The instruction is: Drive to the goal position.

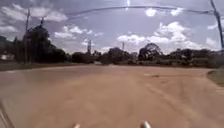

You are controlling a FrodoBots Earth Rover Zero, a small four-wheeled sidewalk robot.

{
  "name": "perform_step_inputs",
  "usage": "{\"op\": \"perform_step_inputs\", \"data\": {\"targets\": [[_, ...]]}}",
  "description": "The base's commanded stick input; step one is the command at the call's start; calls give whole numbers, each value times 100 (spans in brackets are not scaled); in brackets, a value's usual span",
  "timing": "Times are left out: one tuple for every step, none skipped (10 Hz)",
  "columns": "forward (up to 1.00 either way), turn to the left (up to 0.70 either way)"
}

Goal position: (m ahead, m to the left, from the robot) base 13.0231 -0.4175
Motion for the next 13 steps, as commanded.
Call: {"op": "perform_step_inputs", "data": {"targets": [[50, 0], [50, 0], [50, 0], [50, 0], [50, 0], [50, 0], [50, 0], [50, 0], [50, 0], [50, 0], [50, 0], [50, 0], [50, 0]]}}
